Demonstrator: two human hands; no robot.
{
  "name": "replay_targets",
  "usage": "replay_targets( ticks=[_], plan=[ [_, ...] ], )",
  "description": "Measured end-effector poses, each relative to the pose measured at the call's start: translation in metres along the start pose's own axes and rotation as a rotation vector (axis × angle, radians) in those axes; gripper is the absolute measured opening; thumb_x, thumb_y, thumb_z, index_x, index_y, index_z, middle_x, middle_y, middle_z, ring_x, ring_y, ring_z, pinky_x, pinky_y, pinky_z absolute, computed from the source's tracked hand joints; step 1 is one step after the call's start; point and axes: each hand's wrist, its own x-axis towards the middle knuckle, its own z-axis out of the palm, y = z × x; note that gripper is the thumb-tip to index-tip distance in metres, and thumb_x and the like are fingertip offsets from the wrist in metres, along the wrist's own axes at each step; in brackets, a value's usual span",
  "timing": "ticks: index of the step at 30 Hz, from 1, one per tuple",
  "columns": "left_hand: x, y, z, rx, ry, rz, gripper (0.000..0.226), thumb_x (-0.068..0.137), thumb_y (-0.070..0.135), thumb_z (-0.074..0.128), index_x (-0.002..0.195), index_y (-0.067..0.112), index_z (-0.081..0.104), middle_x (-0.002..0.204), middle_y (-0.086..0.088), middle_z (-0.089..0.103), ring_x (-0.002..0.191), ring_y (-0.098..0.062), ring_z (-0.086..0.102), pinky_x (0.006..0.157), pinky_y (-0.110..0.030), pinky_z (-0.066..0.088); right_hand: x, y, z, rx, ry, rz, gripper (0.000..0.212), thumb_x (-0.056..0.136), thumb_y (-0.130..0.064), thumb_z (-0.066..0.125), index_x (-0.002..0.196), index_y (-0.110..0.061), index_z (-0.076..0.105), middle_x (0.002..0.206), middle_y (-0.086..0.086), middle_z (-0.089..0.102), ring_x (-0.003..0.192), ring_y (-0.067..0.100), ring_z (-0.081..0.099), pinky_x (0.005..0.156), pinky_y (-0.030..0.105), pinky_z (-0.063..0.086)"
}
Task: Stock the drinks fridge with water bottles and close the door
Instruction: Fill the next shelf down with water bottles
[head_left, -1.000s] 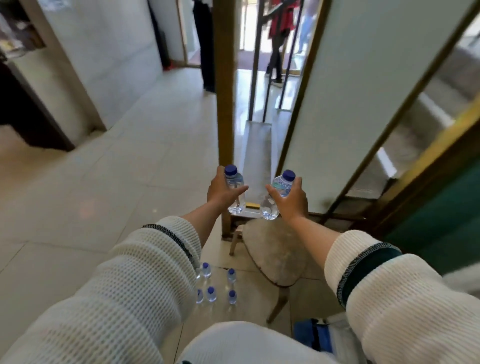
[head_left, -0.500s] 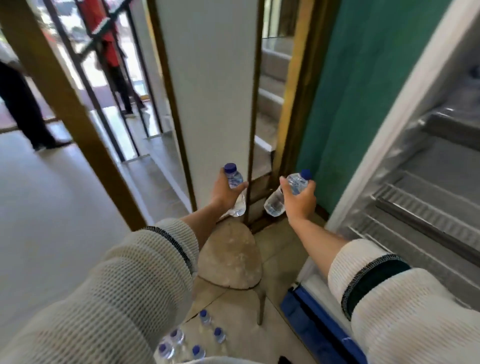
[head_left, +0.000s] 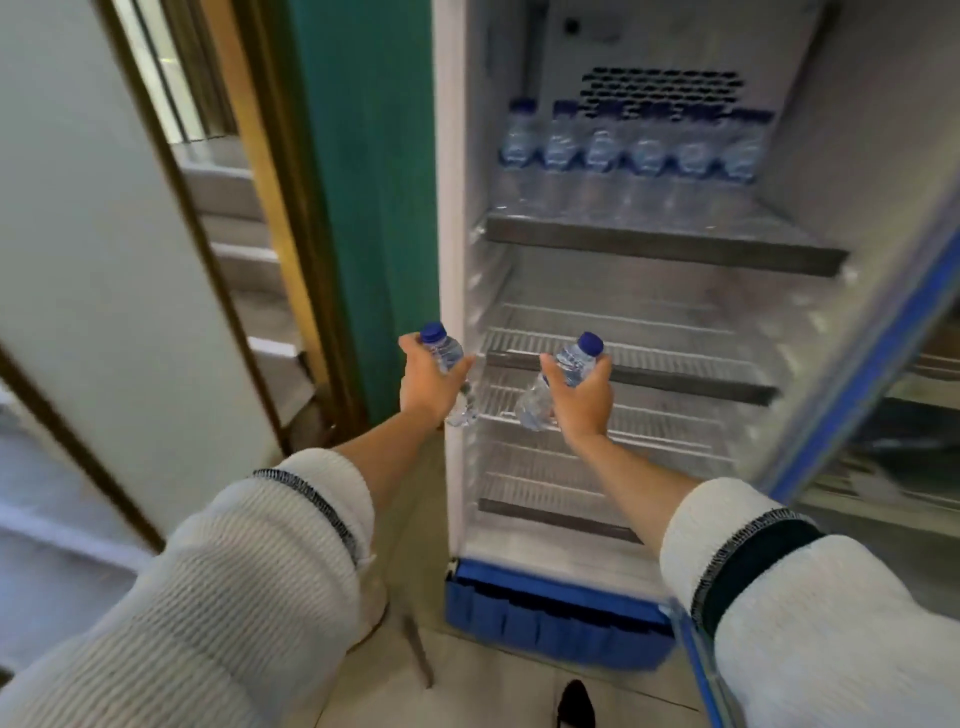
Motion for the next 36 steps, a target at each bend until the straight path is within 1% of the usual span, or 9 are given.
replay_targets(
  ticks=[5, 10, 15, 21, 24, 27, 29, 32, 36],
  plan=[
    [0.017, 0.042, 0.045, -0.013, -0.073, 0.124, 0.056, 0.082, 0.029, 0.075, 0.118, 0.019, 0.032, 0.110, -0.004, 0.058, 0.097, -0.027, 0.060, 0.089, -0.039, 0.048, 0.036, -0.007, -0.046, 0.021, 0.066, -0.039, 0.048, 0.082, -0.031, 0.075, 0.114, -0.013, 0.044, 0.097, 0.000, 0.057, 0.081, 0.014, 0.055, 0.079, 0.030, 0.046],
    [0.041, 0.061, 0.080, -0.001, -0.095, 0.173, 0.056, 0.080, 0.020, 0.078, 0.118, 0.018, 0.037, 0.111, -0.002, 0.054, 0.105, -0.023, 0.056, 0.098, -0.038, 0.045, 0.071, -0.002, -0.061, 0.007, 0.019, -0.038, 0.049, 0.081, -0.027, 0.076, 0.116, -0.010, 0.046, 0.104, 0.005, 0.061, 0.090, 0.019, 0.060, 0.079, 0.026, 0.049],
    [0.079, 0.054, 0.101, -0.003, -0.057, 0.114, 0.061, 0.075, 0.020, 0.081, 0.119, 0.020, 0.038, 0.116, -0.005, 0.056, 0.111, -0.025, 0.057, 0.104, -0.044, 0.044, 0.113, 0.013, -0.044, 0.035, -0.017, -0.033, 0.051, 0.079, -0.024, 0.078, 0.117, -0.012, 0.046, 0.108, 0.006, 0.061, 0.098, 0.024, 0.061, 0.091, 0.042, 0.050],
    [0.128, 0.049, 0.117, 0.024, -0.027, 0.017, 0.070, 0.075, 0.024, 0.080, 0.129, 0.011, 0.038, 0.128, -0.010, 0.055, 0.120, -0.027, 0.053, 0.107, -0.045, 0.041, 0.176, 0.022, -0.002, 0.110, -0.163, -0.033, 0.055, 0.067, -0.049, 0.077, 0.109, -0.028, 0.048, 0.102, -0.009, 0.059, 0.095, 0.025, 0.065, 0.078, 0.054, 0.056],
    [0.148, 0.041, 0.125, 0.058, -0.086, 0.007, 0.079, 0.070, 0.026, 0.083, 0.133, 0.012, 0.037, 0.129, -0.010, 0.055, 0.121, -0.029, 0.053, 0.105, -0.050, 0.043, 0.200, 0.023, 0.017, 0.091, -0.234, -0.034, 0.052, 0.071, -0.040, 0.080, 0.110, -0.030, 0.046, 0.100, -0.015, 0.056, 0.093, 0.027, 0.067, 0.079, 0.053, 0.056],
    [0.158, 0.029, 0.131, 0.104, -0.112, -0.026, 0.101, 0.063, 0.041, 0.084, 0.142, 0.011, 0.028, 0.137, -0.011, 0.051, 0.123, -0.028, 0.053, 0.103, -0.051, 0.045, 0.219, 0.024, 0.031, 0.018, -0.311, -0.040, 0.051, 0.077, -0.028, 0.080, 0.115, -0.023, 0.046, 0.103, -0.009, 0.055, 0.089, 0.032, 0.068, 0.068, 0.047, 0.059],
    [0.162, 0.028, 0.132, 0.125, -0.109, -0.015, 0.107, 0.059, 0.050, 0.082, 0.143, 0.013, 0.028, 0.139, -0.010, 0.050, 0.124, -0.028, 0.053, 0.103, -0.050, 0.045, 0.229, 0.026, 0.040, -0.034, -0.369, -0.071, 0.052, 0.076, -0.032, 0.080, 0.116, -0.023, 0.047, 0.107, -0.007, 0.054, 0.093, 0.030, 0.067, 0.069, 0.047, 0.059],
    [0.165, 0.031, 0.132, 0.133, -0.120, 0.023, 0.101, 0.061, 0.036, 0.087, 0.141, 0.011, 0.030, 0.138, -0.008, 0.051, 0.126, -0.026, 0.049, 0.107, -0.044, 0.042, 0.243, 0.029, 0.053, -0.070, -0.451, -0.074, 0.049, 0.075, -0.038, 0.080, 0.110, -0.030, 0.047, 0.107, -0.011, 0.053, 0.100, 0.027, 0.065, 0.081, 0.050, 0.057],
    [0.158, 0.014, 0.132, 0.155, -0.148, 0.045, 0.098, 0.064, 0.022, 0.089, 0.140, 0.015, 0.028, 0.133, -0.004, 0.055, 0.120, -0.020, 0.055, 0.100, -0.032, 0.045, 0.257, 0.032, 0.066, -0.083, -0.546, -0.039, 0.056, 0.076, -0.033, 0.080, 0.123, -0.022, 0.051, 0.119, 0.002, 0.059, 0.100, 0.029, 0.066, 0.083, 0.045, 0.057]
  ],
)
